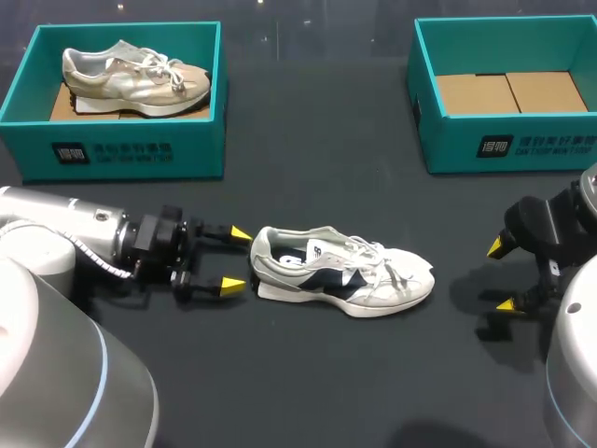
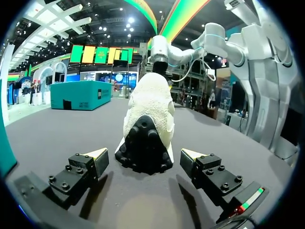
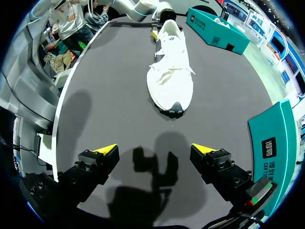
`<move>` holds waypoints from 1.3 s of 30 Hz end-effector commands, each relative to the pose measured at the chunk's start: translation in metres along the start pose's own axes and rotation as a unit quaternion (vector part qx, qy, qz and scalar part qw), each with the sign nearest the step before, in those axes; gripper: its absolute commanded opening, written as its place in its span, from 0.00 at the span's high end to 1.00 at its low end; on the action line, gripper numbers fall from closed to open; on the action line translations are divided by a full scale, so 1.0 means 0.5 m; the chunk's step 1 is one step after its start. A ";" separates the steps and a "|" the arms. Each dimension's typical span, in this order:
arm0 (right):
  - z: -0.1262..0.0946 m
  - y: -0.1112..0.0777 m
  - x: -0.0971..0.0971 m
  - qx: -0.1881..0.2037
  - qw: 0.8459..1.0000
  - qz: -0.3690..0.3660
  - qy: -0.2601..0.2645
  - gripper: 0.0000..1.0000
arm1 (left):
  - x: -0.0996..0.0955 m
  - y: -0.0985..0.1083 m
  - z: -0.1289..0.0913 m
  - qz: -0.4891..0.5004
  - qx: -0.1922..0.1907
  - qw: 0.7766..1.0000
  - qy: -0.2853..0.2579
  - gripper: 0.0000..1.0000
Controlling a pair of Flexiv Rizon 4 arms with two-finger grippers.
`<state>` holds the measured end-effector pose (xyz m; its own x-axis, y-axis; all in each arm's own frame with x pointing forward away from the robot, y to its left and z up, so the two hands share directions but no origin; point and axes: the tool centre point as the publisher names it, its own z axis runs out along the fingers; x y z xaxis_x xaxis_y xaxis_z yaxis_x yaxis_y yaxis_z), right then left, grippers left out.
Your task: Take the shoe out of the shoebox, open the shoe tongue, remove and reinsert the insole, then place the shoe into the shoebox
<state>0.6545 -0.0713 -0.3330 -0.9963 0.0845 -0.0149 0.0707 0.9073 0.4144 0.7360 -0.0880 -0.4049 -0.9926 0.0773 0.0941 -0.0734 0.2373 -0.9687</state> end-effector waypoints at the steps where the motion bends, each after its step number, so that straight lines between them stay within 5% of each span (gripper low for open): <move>1: -0.001 0.001 0.004 0.001 1.000 0.000 -0.001 0.00 | 0.001 0.001 0.011 -0.003 -0.002 1.000 0.005 0.00; 30: -0.001 0.001 0.004 0.001 1.000 0.000 -0.001 0.00 | 0.005 -0.011 0.084 -0.006 -0.007 1.000 0.025 0.00; 39: -0.001 0.001 0.004 0.001 1.000 0.000 -0.001 0.00 | -0.001 -0.014 0.071 -0.003 -0.009 1.000 0.023 0.00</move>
<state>0.6545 -0.0713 -0.3330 -0.9963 0.0845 -0.0149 0.0708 0.9073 0.4144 0.7331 -0.1257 -0.4069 -0.9864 0.1201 0.1122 -0.0785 0.2556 -0.9636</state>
